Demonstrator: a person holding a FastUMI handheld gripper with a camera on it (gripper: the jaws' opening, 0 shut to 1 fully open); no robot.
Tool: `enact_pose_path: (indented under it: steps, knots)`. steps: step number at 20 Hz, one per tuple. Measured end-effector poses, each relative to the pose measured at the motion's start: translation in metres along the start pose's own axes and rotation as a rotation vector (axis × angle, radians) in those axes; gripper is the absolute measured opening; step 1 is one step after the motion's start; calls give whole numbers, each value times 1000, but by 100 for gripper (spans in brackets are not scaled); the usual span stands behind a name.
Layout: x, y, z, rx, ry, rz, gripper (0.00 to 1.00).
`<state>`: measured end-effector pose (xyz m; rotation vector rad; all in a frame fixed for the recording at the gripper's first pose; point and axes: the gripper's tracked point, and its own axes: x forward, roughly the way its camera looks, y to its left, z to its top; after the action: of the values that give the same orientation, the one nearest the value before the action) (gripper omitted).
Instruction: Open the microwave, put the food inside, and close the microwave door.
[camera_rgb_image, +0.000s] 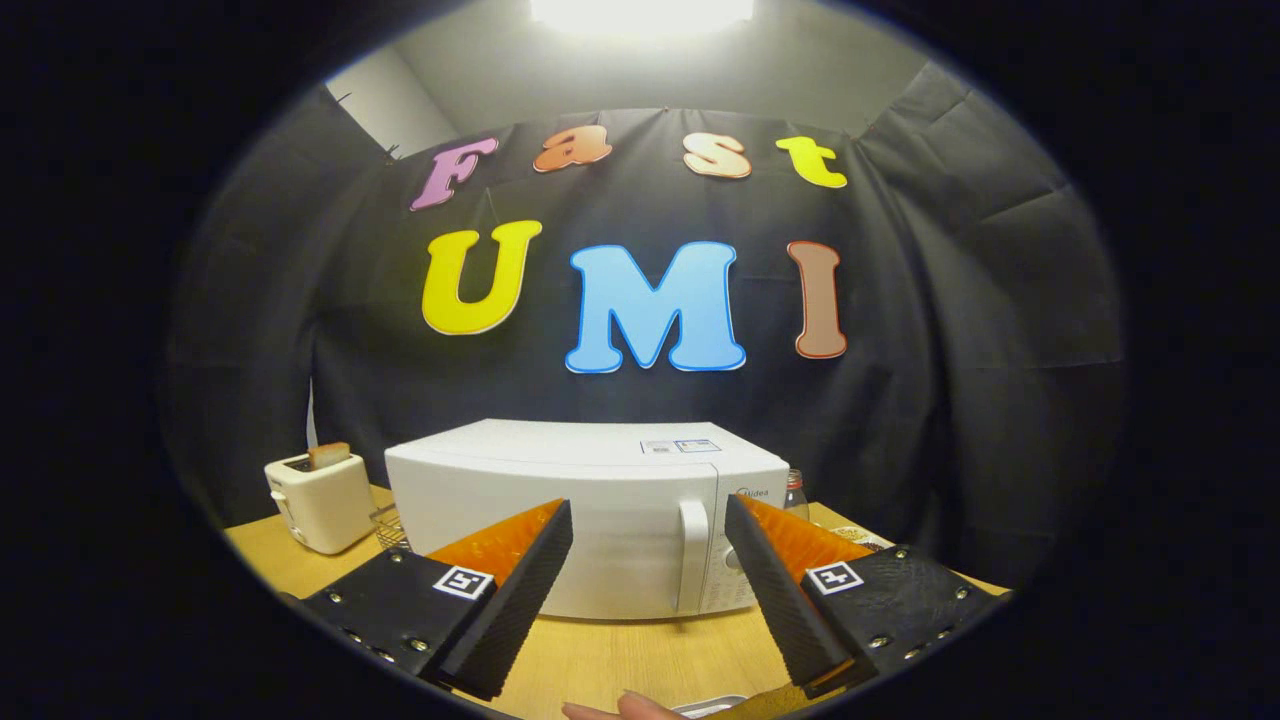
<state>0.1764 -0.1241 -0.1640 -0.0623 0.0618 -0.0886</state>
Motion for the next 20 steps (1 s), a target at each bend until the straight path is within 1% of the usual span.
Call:
enact_pose_path:
  steps: [1,7,8,9,10,11,12,13,14,16,17,18,19,20]
  knots:
    - [10,-2,-5,3,3,12,98]
    - [59,-19,-45,27,69,-6,98]
    - [65,-20,-54,28,91,-7,97]
    - [71,-22,-61,32,107,-11,95]
    - [74,-26,-64,32,115,-22,95]
    - [78,-28,-68,38,120,-25,89]
    - [83,-28,-71,51,125,-20,89]
    - [85,-28,-73,68,129,-17,80]
    - [89,-28,-74,76,128,-16,79]
    - [90,-36,-72,56,116,-50,66]
    - [92,-39,-71,43,110,-66,55]
    - [93,-39,-71,38,109,-63,49]
    - [91,-37,-70,28,112,-60,40]
    - [92,-36,-71,14,117,-54,40]
